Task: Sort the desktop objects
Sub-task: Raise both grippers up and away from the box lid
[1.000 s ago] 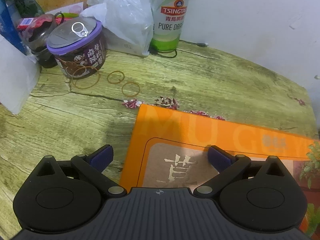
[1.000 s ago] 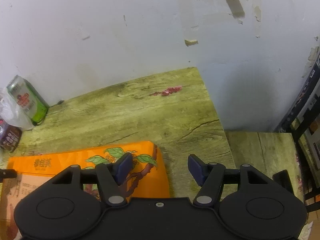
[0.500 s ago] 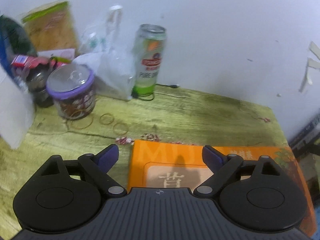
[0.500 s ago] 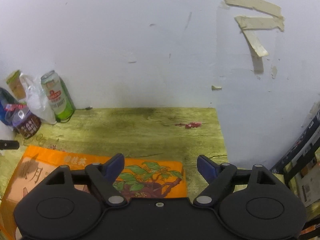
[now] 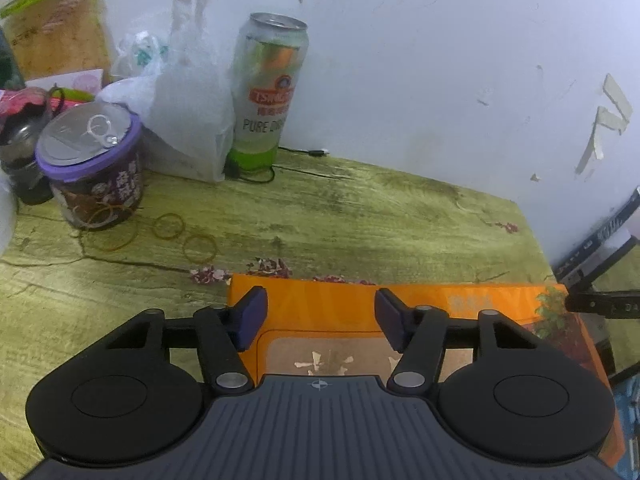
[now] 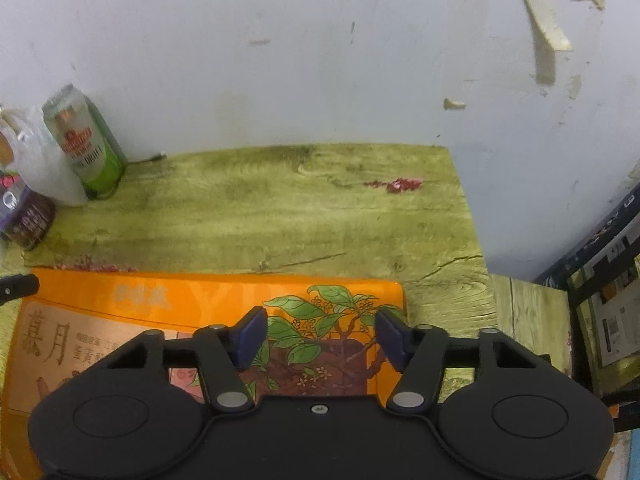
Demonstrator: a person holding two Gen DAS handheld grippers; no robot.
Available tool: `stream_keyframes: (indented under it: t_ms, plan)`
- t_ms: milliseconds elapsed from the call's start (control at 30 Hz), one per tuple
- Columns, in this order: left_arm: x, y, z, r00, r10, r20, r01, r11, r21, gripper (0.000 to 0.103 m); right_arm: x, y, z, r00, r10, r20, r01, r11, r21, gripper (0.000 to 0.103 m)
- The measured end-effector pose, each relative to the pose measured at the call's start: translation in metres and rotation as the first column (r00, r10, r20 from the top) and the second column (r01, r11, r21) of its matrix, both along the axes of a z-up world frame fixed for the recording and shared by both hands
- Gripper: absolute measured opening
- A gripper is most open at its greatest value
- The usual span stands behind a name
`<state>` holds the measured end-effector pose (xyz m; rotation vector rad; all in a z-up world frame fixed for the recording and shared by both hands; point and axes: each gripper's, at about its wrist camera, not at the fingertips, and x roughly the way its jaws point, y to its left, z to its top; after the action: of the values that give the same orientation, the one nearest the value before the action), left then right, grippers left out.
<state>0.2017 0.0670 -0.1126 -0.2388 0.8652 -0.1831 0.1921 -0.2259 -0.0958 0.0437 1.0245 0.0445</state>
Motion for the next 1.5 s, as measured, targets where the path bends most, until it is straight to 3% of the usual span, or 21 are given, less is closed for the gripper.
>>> stream_keyframes:
  t_ms: [600, 767, 867, 1000, 1233, 1500]
  plan:
    - [0.014, -0.004, -0.008, 0.999, -0.031, -0.013, 0.032, 0.997, 0.064, 0.059, 0.023, 0.018, -0.020, 0.996, 0.002, -0.084, -0.008, 0.998, -0.070, 0.052]
    - [0.015, 0.000, -0.007, 0.999, -0.031, -0.016, 0.032, 0.999, 0.038, 0.059, 0.022, 0.018, -0.020, 0.997, 0.002, -0.083, -0.008, 0.998, -0.070, 0.052]
    - [0.012, 0.013, -0.004, 0.999, -0.014, -0.031, 0.013, 0.999, -0.051, 0.062, 0.022, 0.014, -0.016, 0.996, 0.002, -0.085, -0.006, 0.999, -0.046, 0.052]
    - [-0.009, 0.024, 0.008, 0.999, -0.034, 0.000, 0.034, 0.997, -0.075, 0.068, 0.003, 0.008, 0.008, 0.999, -0.025, -0.027, 0.024, 0.999, -0.027, 0.051]
    - [-0.068, 0.025, 0.021, 0.988, -0.152, 0.018, 0.153, 0.985, -0.079, 0.068, -0.059, -0.003, 0.042, 0.995, -0.100, 0.020, 0.100, 0.995, 0.007, 0.051]
    - [-0.134, 0.004, 0.021, 0.981, -0.192, -0.008, 0.191, 0.979, -0.069, 0.066, -0.113, -0.031, 0.048, 0.988, -0.137, -0.069, 0.141, 0.988, 0.064, 0.051]
